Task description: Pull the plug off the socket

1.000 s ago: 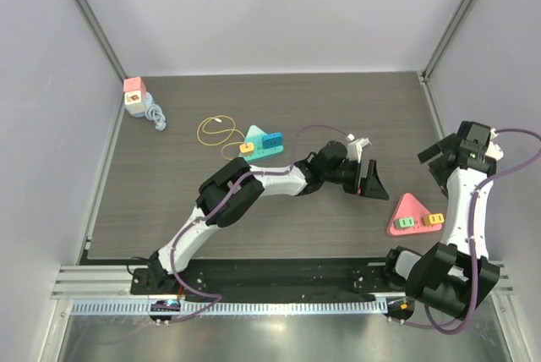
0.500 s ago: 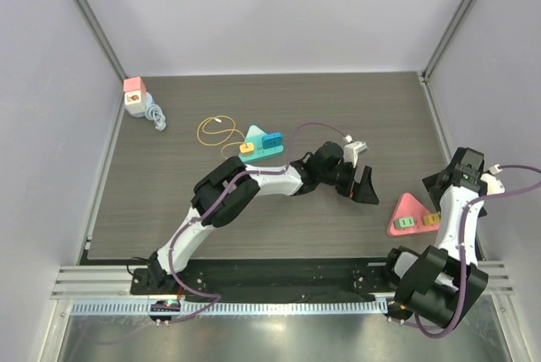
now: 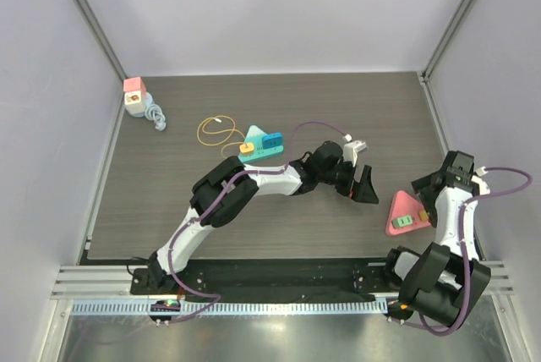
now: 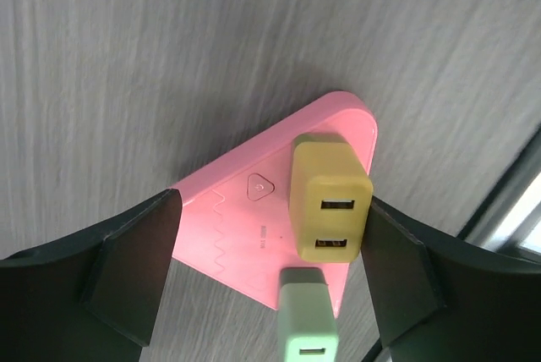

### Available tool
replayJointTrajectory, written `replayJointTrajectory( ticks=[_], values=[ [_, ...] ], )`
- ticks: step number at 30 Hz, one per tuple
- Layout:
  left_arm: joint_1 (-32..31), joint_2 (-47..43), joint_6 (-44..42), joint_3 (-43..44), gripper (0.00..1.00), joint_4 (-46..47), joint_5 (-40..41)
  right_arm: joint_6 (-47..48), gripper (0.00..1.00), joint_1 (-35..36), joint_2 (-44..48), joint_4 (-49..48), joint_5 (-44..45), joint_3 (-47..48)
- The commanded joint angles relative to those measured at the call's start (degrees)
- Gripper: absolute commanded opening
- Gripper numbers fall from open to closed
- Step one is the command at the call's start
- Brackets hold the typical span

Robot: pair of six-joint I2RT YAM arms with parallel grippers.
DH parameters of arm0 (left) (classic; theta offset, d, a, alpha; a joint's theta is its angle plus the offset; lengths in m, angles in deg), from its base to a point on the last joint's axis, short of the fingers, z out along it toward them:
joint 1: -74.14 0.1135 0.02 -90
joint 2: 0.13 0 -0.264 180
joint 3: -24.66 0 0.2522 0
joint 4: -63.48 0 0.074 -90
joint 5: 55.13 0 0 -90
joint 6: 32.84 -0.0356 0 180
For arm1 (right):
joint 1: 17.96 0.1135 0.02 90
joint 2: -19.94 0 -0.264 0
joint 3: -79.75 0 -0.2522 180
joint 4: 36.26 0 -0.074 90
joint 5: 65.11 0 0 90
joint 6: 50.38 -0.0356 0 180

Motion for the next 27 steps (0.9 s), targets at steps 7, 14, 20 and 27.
replayJointTrajectory(
  ticks=[7,14,20,27],
  values=[
    [0.4,-3.9,-2.2,-0.4,0.97,0.3,2.0,-3.9,0.87,10.8,1.2,-5.3,-5.8,-3.8],
    [3.2,-6.0,2.6,-5.6,0.97,3.5,6.2,-9.4,0.86,20.2,1.5,-7.5,-8.2,-3.9],
    [4.4,-6.5,9.0,-11.4,0.89,11.0,5.8,-12.2,0.86,25.6,3.4,-11.5,-14.2,-5.4],
    [4.3,-6.9,11.3,-13.9,0.78,13.6,7.4,-12.3,0.86,27.6,7.3,-14.4,-17.3,-5.9]
  ],
)
